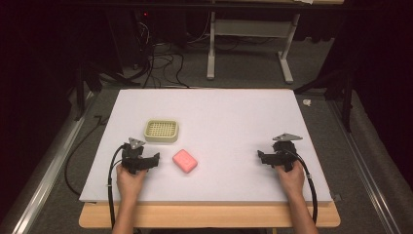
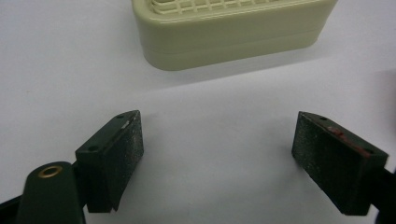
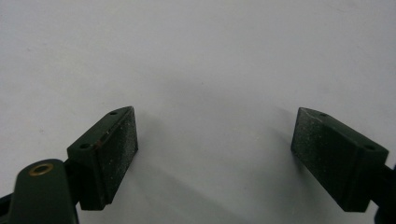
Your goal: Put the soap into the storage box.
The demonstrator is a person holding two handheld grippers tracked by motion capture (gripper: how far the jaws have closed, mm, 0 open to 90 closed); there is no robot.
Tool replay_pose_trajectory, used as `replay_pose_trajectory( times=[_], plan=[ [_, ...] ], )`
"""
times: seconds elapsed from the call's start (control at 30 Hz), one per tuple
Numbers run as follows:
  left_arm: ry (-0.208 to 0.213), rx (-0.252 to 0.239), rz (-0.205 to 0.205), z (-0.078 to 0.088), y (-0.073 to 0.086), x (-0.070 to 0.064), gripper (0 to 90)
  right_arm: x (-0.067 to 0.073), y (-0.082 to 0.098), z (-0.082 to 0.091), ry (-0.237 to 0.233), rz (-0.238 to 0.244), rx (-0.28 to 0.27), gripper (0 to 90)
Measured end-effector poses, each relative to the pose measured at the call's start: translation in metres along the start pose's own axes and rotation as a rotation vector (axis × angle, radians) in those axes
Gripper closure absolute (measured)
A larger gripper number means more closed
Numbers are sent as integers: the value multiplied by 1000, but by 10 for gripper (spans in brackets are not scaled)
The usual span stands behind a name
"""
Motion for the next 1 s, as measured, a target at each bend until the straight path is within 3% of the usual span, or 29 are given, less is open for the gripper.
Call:
replay_pose_trajectory(
  times=[0.9,1.0],
  plan=[
    [2,12,3,0,-1,0,159,0,0,0,0,0,0,151],
    [18,14,10,0,-2,-2,138,0,0,0,0,0,0,151]
  ],
)
Point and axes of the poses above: each handheld gripper's, and its own axes: z roughly backward along the jaws, y roughly out of its underside, x roughly to its left, the point moved 6 cm from there along -z, roughly forward along the jaws, and after that the axes turned 2 degrees about -y, right-handed, at the moved point
